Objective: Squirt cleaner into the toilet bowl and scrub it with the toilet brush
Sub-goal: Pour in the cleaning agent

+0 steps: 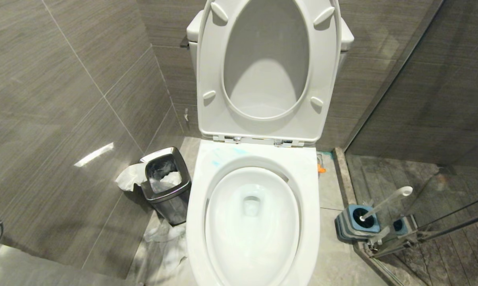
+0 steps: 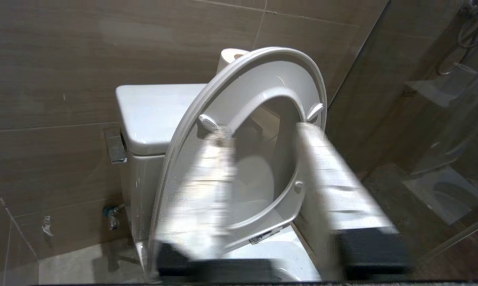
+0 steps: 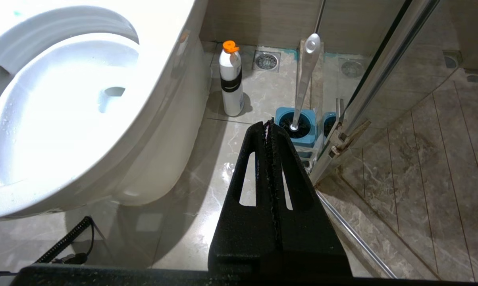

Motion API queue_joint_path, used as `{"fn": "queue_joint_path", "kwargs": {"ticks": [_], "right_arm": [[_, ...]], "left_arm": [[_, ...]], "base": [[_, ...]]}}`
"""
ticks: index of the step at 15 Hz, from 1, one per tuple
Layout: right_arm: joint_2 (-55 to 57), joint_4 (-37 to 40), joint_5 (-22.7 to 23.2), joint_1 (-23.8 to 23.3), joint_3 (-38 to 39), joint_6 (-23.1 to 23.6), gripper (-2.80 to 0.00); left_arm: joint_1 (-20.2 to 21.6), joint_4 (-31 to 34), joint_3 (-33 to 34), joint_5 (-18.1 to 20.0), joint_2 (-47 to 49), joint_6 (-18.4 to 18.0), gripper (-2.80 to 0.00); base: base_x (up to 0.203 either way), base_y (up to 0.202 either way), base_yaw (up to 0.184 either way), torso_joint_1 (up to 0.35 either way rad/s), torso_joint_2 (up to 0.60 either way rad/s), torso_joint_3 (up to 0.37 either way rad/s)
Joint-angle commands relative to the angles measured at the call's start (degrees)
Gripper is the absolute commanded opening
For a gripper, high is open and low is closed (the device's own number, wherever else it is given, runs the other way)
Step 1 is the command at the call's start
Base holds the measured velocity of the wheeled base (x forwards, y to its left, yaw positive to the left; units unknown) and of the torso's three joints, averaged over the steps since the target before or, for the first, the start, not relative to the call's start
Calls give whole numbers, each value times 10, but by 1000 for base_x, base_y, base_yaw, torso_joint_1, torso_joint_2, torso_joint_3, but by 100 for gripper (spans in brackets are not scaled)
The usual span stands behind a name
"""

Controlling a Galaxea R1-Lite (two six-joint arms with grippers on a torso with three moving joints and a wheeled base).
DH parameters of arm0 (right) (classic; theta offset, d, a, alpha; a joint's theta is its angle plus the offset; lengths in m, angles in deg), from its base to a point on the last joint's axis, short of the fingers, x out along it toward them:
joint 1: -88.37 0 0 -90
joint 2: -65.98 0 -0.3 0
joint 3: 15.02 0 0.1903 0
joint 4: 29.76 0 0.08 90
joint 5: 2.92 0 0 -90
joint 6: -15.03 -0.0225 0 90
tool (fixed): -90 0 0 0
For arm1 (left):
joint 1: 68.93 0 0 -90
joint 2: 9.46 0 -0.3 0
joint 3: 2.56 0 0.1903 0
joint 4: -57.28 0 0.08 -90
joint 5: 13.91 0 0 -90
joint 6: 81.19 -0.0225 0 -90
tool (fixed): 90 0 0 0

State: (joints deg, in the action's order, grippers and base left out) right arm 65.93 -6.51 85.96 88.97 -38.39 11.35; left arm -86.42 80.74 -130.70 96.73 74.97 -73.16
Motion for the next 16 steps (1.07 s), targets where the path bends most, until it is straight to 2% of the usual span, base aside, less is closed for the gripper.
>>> {"fn": "queue_joint_path", "kwargs": {"ticks": [1, 4, 6, 10, 13, 16], "right_arm": [[0, -1, 0, 0, 0, 0, -280], [0, -1, 0, 0, 0, 0, -280], [0, -1, 0, 0, 0, 0, -280], [0, 0, 0, 0, 0, 0, -280], [0, -1, 0, 0, 0, 0, -280], [0, -1, 0, 0, 0, 0, -280]], "left_arm": [[0, 0, 0, -13, -20, 0, -280], [1, 38, -1, -30, -71, -4, -280], [9, 86, 0, -44, -126, -7, -280], [70, 139, 5, -55, -224, -4, -280], [95, 184, 42, -59, -313, 0, -280], [134, 219, 107, -58, -406, 3, -280]], "base": [[0, 0, 0, 0, 0, 0], [0, 0, 0, 0, 0, 0], [0, 0, 0, 0, 0, 0], [0, 0, 0, 0, 0, 0], [0, 0, 0, 0, 0, 0], [0, 0, 0, 0, 0, 0]]}}
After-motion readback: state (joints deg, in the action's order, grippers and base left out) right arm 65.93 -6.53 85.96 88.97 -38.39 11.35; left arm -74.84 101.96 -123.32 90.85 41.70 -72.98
